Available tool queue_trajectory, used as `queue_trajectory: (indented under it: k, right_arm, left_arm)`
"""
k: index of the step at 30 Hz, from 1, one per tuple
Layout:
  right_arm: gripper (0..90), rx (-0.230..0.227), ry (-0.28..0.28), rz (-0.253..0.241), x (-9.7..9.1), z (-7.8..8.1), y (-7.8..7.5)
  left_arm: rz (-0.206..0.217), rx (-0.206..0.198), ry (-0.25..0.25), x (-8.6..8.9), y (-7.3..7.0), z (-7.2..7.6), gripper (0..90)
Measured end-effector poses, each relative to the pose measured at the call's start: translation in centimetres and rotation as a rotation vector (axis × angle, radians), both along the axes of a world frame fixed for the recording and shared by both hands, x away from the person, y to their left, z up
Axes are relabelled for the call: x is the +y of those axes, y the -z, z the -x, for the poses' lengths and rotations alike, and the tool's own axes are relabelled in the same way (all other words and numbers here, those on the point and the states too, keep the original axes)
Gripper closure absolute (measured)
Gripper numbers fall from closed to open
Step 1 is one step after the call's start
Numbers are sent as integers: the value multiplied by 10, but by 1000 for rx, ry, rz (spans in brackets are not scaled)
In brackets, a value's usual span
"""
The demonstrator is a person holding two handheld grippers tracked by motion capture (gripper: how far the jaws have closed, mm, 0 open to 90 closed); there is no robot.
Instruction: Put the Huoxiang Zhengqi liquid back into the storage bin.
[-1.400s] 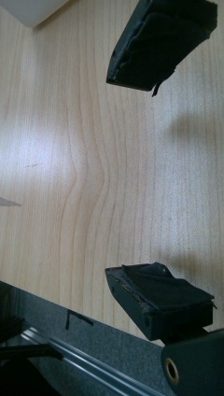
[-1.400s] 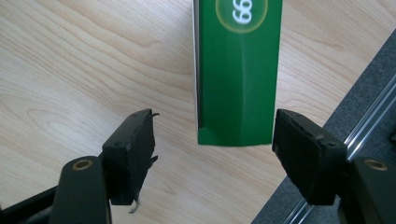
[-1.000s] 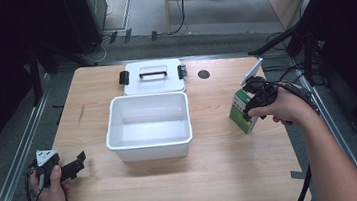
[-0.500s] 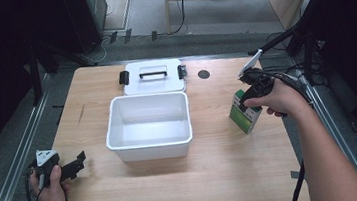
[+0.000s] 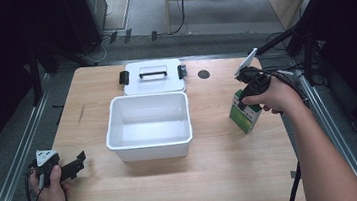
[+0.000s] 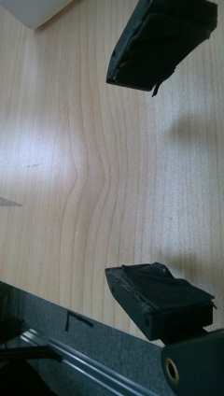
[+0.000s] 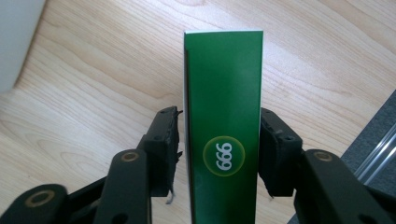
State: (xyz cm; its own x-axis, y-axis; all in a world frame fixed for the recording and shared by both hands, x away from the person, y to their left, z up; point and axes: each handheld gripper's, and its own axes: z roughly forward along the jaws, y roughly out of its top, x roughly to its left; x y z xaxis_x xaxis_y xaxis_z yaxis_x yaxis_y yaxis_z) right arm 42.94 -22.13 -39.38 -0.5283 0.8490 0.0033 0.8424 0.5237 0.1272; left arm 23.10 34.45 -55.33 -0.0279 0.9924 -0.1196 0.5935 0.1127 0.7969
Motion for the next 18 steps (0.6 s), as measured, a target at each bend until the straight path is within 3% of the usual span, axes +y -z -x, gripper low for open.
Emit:
queue_trajectory:
  k: [5,11,14,16,18]
  right_arm:
    - [600,7,-7,5,0,-1,1]
    - [645,-1,-33,47,3,-1,-1]
    - [648,-3,-99,62,6,1,-1]
    - [648,0,-111,65,7,1,-1]
    - [649,-12,-187,91,11,5,-3]
  left_arm:
    - [0,1,1,0,0,0,84]
    - [-1,0,1,0,0,0,84]
    - [0,1,2,0,0,0,84]
    - [-1,0,1,0,0,0,84]
    - [0,1,2,0,0,0,84]
